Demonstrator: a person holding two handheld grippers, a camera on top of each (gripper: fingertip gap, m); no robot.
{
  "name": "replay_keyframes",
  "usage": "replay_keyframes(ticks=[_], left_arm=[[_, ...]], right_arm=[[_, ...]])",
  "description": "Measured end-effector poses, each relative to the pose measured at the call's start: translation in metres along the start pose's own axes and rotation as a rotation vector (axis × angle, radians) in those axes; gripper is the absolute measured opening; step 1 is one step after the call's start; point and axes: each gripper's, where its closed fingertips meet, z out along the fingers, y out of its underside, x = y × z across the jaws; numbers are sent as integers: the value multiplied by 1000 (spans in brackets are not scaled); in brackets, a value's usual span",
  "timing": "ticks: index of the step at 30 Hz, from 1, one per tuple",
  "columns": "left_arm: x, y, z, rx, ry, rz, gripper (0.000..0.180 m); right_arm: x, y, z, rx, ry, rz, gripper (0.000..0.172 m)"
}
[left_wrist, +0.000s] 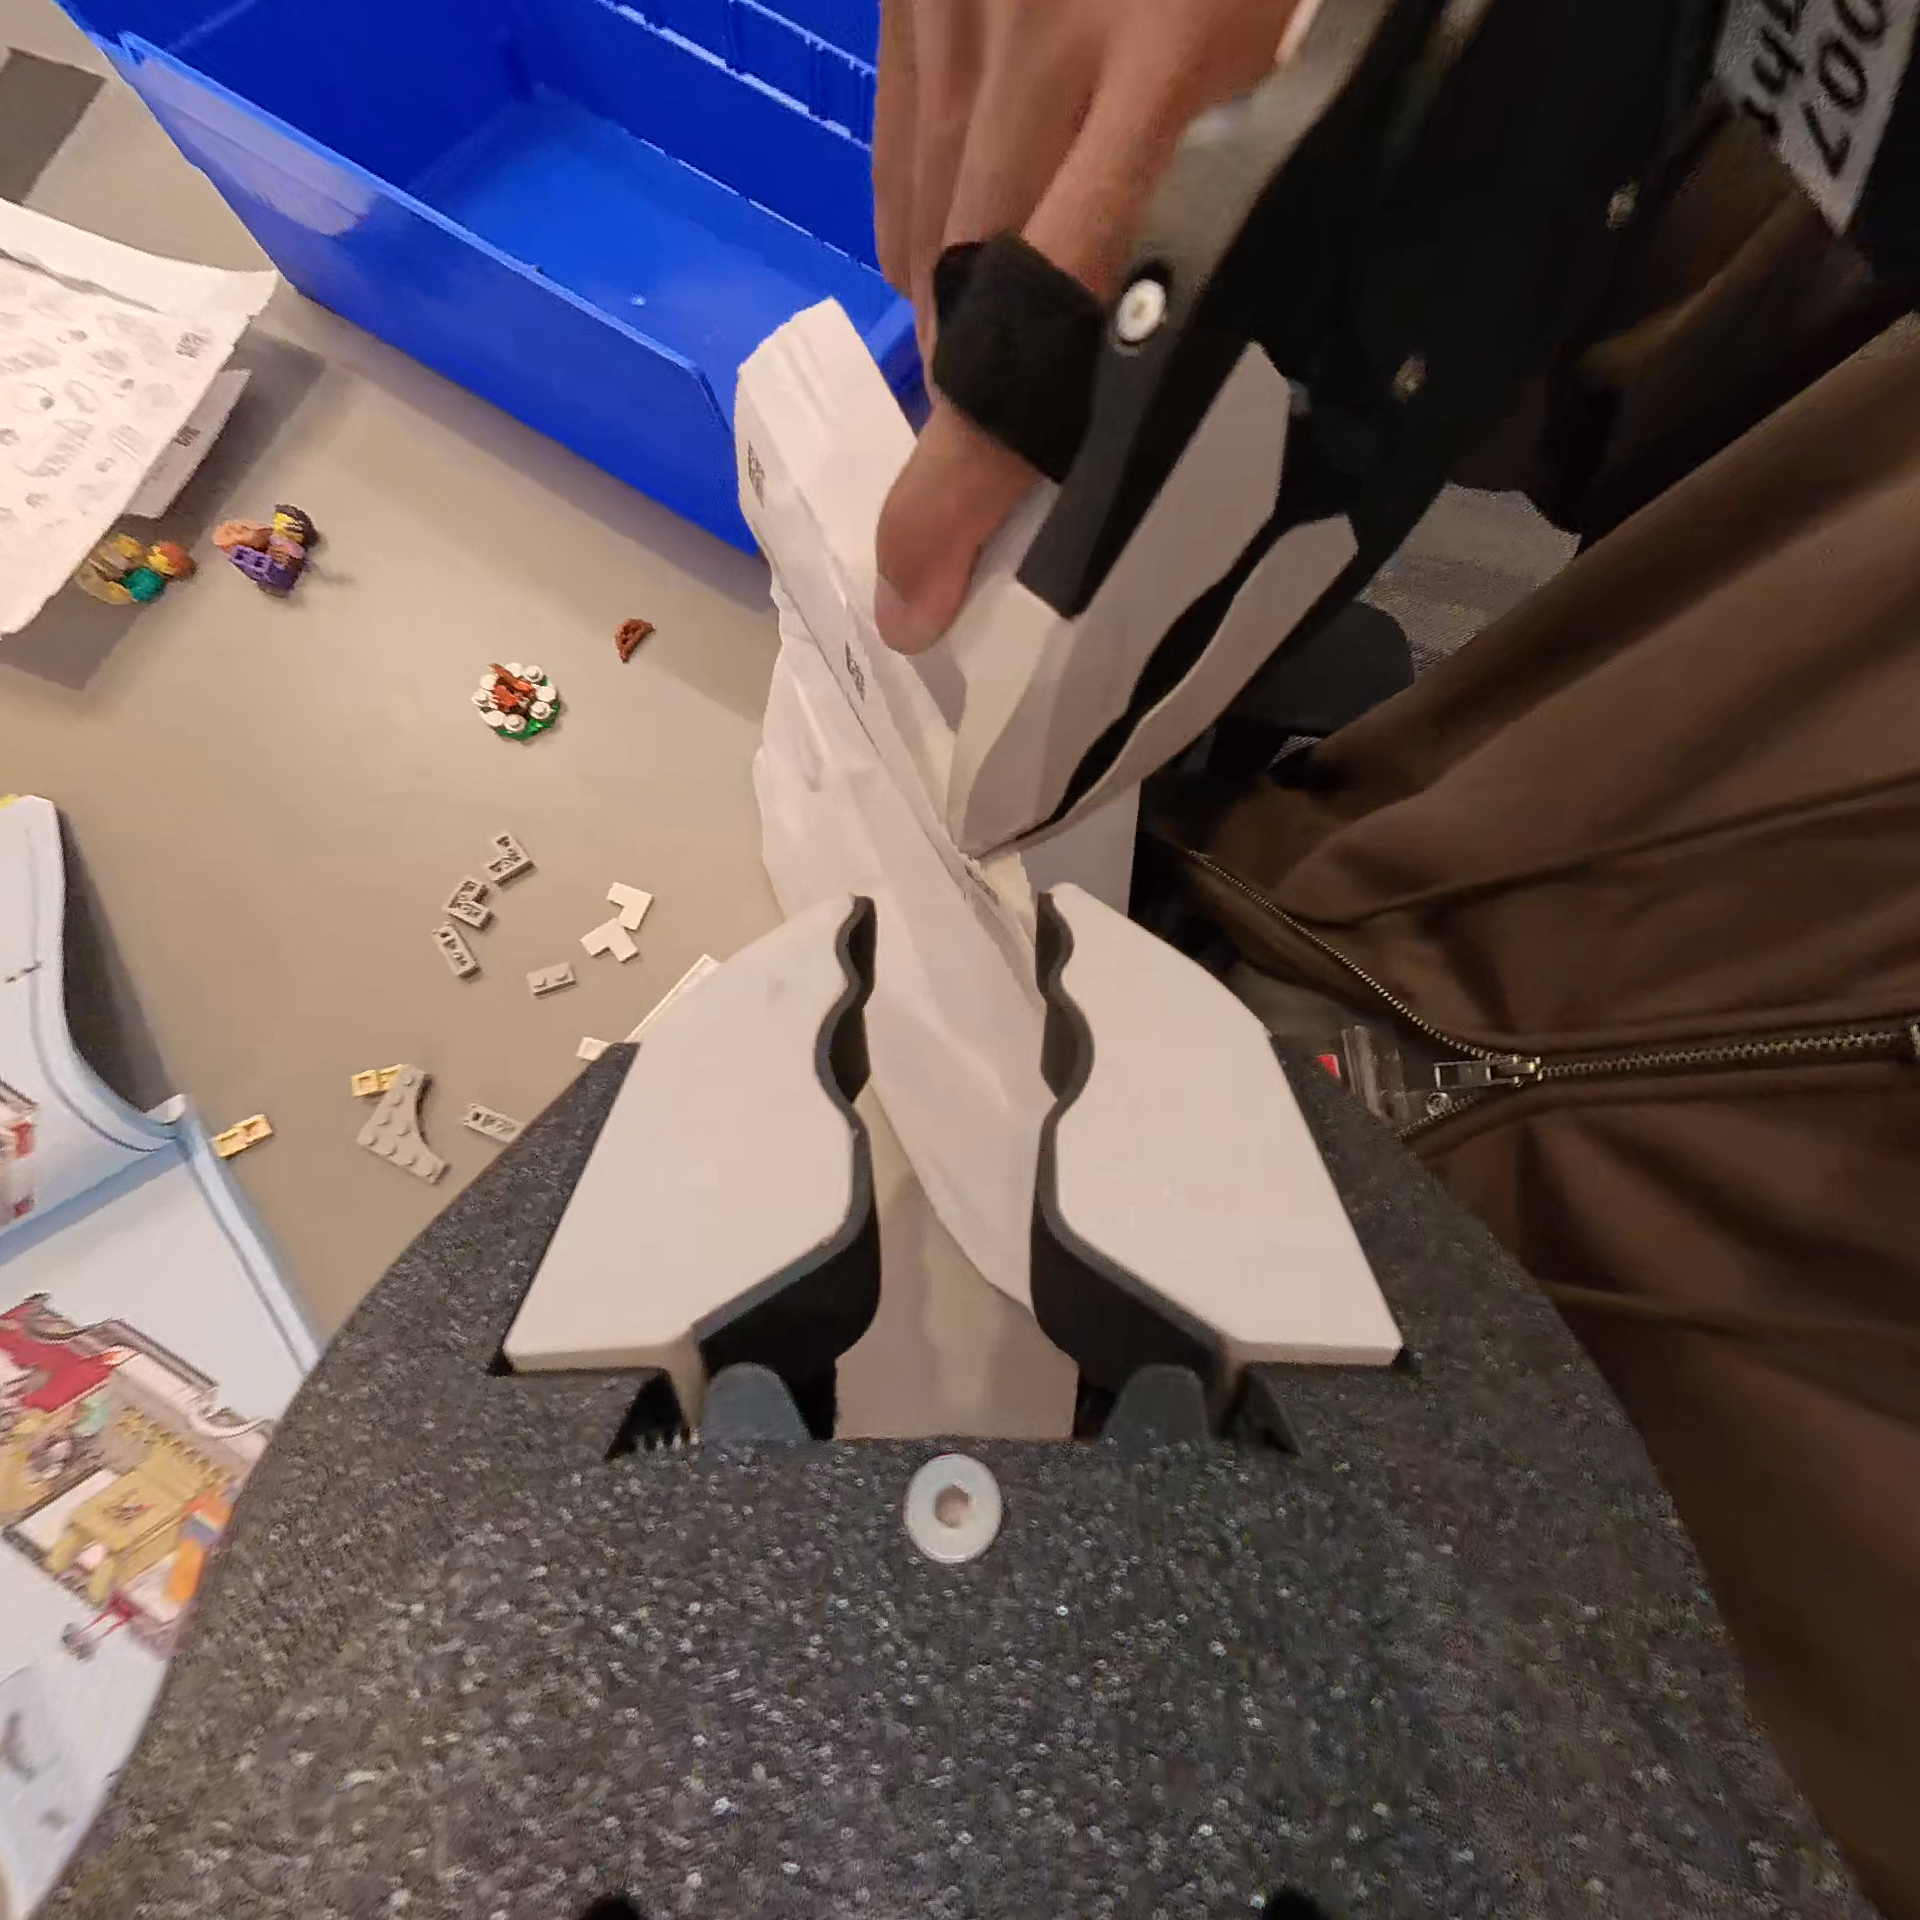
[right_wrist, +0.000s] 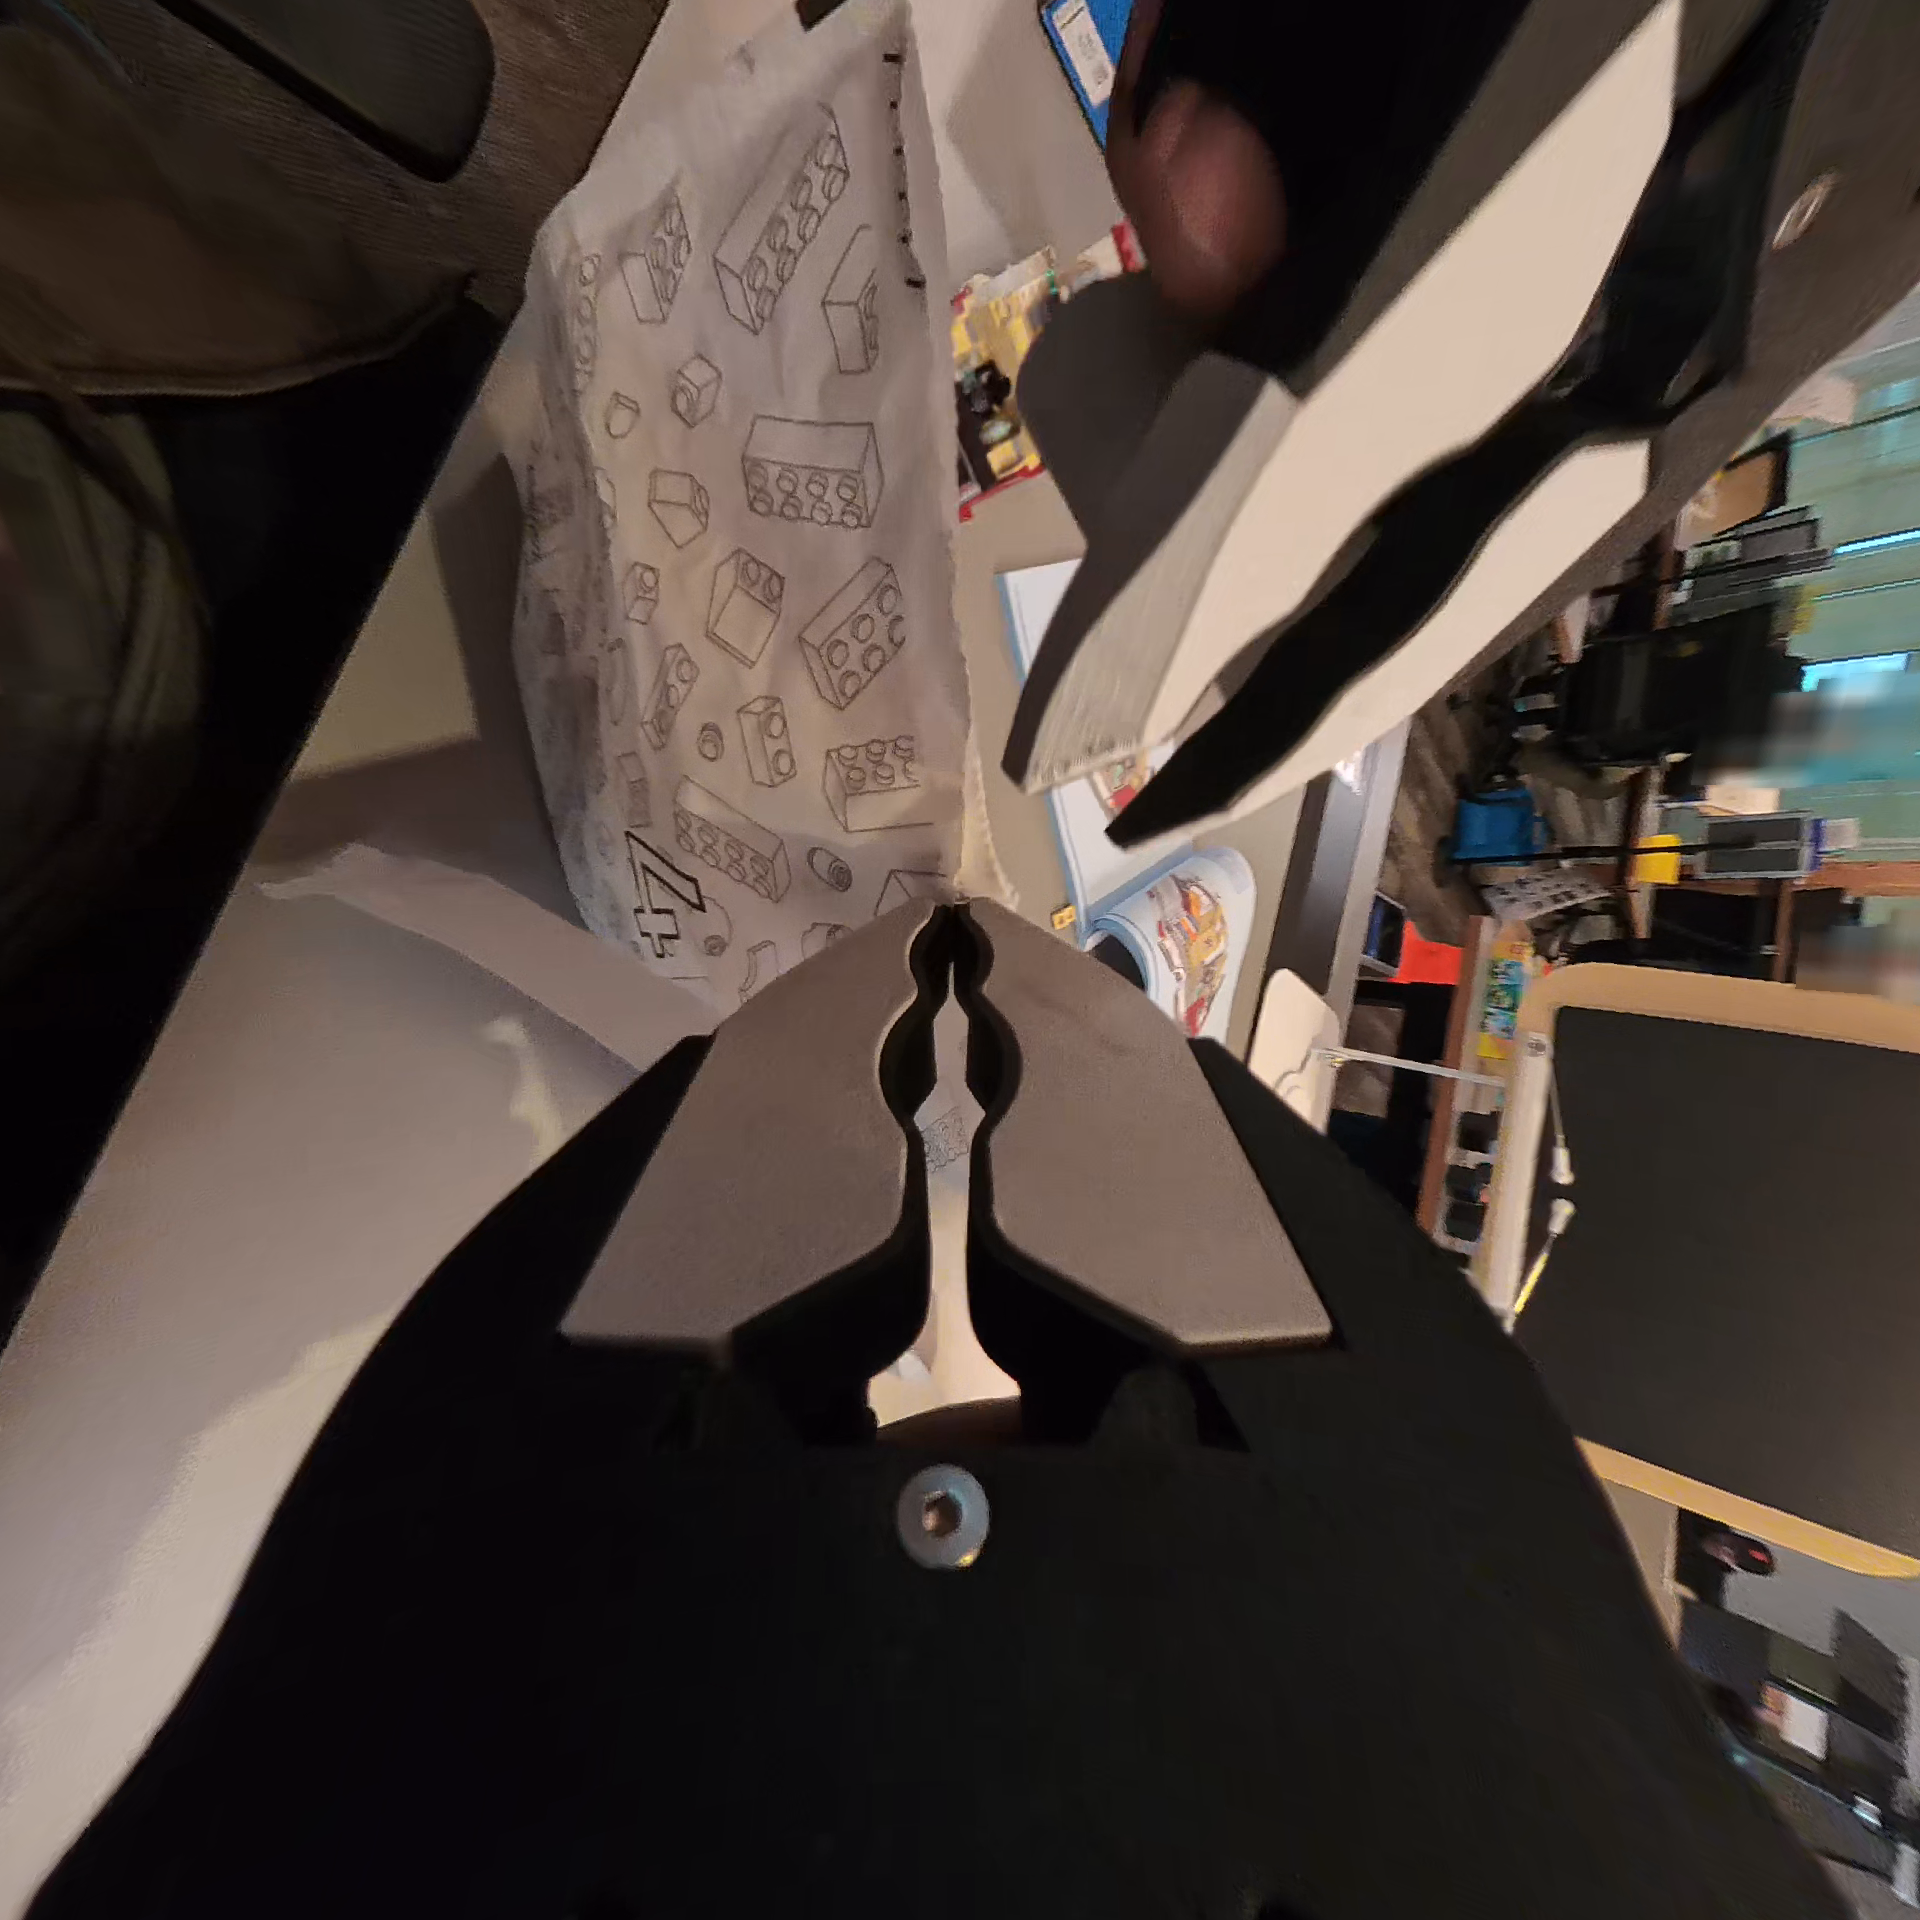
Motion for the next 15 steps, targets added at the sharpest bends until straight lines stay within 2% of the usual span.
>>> replay_keyframes(ticks=[6, 11, 15], left_arm=[[5, 4, 14, -35, 67, -52, 29], [14, 3, 15, -48, 116, -43, 11], [15, 2, 16, -44, 151, -75, 9]], right_arm=[[-3, -6, -2, 16, 87, -40, 0], [-5, -6, -5, 28, 96, -43, 0], [-7, -7, -8, 38, 88, -43, 0]])
